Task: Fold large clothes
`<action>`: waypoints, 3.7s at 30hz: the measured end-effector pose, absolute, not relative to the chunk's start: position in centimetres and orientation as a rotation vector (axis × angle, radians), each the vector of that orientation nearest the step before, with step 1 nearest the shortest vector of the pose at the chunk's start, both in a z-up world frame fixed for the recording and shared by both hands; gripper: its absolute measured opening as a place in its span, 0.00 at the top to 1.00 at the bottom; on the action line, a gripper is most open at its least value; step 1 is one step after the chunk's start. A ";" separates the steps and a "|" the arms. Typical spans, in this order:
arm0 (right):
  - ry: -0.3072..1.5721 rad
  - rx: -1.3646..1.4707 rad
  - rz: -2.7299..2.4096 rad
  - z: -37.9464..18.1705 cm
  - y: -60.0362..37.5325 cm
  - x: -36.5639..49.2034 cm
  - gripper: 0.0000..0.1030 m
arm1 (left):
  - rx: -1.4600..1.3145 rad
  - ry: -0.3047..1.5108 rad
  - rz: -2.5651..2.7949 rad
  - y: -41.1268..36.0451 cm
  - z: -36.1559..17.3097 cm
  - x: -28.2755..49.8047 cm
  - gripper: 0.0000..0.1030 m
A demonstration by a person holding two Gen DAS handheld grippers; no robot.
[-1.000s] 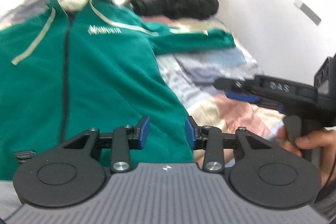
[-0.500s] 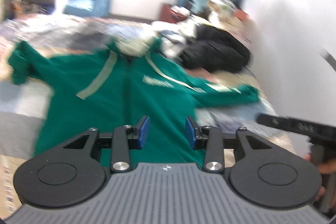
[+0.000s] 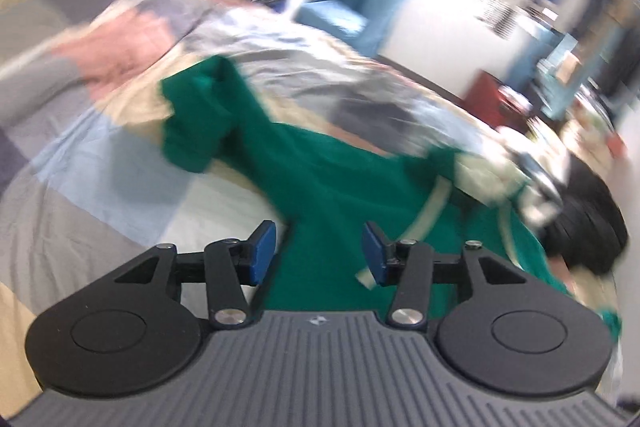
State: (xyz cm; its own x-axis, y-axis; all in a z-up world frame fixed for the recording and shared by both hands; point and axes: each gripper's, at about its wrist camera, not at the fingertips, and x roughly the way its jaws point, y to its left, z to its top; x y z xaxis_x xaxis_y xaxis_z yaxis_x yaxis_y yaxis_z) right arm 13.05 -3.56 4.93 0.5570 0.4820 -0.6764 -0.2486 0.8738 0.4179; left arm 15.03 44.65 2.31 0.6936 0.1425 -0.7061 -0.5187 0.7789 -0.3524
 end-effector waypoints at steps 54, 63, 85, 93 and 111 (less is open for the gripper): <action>1.085 0.274 0.333 -13.7 1.2 21.8 0.41 | 0.306 0.961 0.855 67.1 -16.3 16.9 0.62; 1.066 0.286 0.343 -13.1 0.8 21.2 0.41 | -0.407 0.774 0.790 67.2 -11.0 10.4 0.34; 1.097 0.263 0.339 -14.1 1.6 20.8 0.42 | -0.996 0.420 1.024 75.3 -17.5 13.3 0.79; 1.074 0.271 0.296 -14.2 1.1 21.6 0.42 | -0.690 0.417 0.986 74.6 -13.3 16.6 0.90; 0.895 0.274 0.337 -10.3 -0.1 20.5 0.41 | -0.481 0.663 0.924 68.3 -11.3 15.4 0.44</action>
State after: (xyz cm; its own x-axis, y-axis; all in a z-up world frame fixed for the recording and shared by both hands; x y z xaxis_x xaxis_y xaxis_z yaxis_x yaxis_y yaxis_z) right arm 20.52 -0.15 -10.31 0.5794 0.3972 -0.7117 -0.1714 0.9131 0.3700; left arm 15.41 68.28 -11.30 0.4314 0.5662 -0.7024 -0.8467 0.5230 -0.0984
